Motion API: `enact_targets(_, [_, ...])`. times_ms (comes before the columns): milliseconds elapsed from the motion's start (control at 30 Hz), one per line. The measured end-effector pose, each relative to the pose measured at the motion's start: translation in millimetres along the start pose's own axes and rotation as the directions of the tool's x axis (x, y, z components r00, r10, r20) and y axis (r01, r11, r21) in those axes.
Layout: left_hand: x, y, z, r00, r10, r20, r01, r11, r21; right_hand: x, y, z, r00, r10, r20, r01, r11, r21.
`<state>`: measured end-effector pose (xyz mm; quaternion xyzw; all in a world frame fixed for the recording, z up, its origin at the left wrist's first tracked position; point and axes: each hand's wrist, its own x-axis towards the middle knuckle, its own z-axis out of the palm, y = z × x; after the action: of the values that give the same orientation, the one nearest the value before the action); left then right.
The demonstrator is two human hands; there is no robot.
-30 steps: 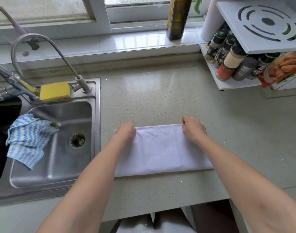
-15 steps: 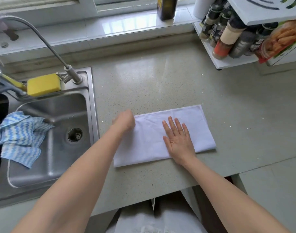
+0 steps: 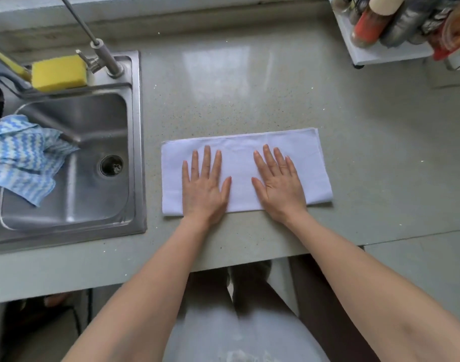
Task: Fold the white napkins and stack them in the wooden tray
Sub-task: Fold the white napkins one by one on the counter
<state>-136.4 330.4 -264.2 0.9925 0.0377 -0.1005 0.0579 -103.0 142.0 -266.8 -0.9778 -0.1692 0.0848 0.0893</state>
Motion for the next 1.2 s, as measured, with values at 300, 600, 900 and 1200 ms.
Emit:
enact_targets(300, [-4.5,-1.9,-19.2,0.971,-0.189,0.149,0.186,0.982,0.035,-13.4,69.2,-16.2,0.98,0.199,-0.006,-0.199,0.98,0.004])
enact_targets(600, [20.7,22.1,-48.6,0.96,0.266,0.093,-0.271,0.962,0.046,-18.2,63.3,-48.3,0.847,0.517,-0.127,-0.471,0.839,0.272])
enact_targets(900, [32.0,9.8,-47.9,0.908,0.248,0.338,-0.258,0.966,-0.016,3.8,62.6,-68.3,0.797,0.585,0.15,-0.582,0.677,0.45])
enact_targets(1200, [48.5,62.2,-64.5,0.853,0.141,0.502,-0.193,0.98,0.054,-18.9,97.3,-71.3,0.788,0.587,0.183,-0.488,0.415,0.768])
